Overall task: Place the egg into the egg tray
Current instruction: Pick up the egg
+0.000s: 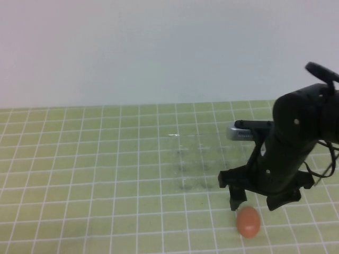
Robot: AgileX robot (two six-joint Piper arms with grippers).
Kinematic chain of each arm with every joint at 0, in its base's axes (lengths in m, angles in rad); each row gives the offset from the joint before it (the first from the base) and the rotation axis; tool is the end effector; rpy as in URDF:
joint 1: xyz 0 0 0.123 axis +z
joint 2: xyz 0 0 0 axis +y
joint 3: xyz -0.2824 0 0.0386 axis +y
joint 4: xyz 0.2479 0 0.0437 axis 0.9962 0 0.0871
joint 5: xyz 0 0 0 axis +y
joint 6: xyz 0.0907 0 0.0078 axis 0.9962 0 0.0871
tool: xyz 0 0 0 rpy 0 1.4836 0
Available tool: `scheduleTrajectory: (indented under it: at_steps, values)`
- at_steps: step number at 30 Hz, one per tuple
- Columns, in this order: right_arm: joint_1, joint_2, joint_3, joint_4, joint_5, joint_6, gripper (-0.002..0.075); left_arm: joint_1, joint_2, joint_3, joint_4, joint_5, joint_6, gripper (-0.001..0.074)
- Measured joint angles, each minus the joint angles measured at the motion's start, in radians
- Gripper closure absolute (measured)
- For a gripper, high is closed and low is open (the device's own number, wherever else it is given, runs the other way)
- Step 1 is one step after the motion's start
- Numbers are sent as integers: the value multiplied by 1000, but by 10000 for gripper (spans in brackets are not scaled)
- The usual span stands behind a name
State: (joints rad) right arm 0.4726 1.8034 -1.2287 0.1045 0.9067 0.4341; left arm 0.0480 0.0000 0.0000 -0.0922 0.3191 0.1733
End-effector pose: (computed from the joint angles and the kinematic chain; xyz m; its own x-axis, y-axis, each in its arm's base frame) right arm 0.3087 0.1662 0.2015 -0.9926 0.0278 -0.1179 0.0091 0.9877 0.1563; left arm 0.0541 0.0000 0.1844 -0.2292 0.0747 -0.9705 -0.0003 0.9970 0.0768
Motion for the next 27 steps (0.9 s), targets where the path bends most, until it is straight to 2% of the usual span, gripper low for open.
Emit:
scheduleTrajectory:
  at_steps: [11,18,27]
  values:
    - [0,97,-37,-57,6,58,152,0,0,0,0,0,0,737]
    - [0,134,-41,-75,-58,62,153,0,0,0,0,0,0,737]
    - [0,171,-44,-75,-74,62,200,-1,-26,32,-1,-16,0,735]
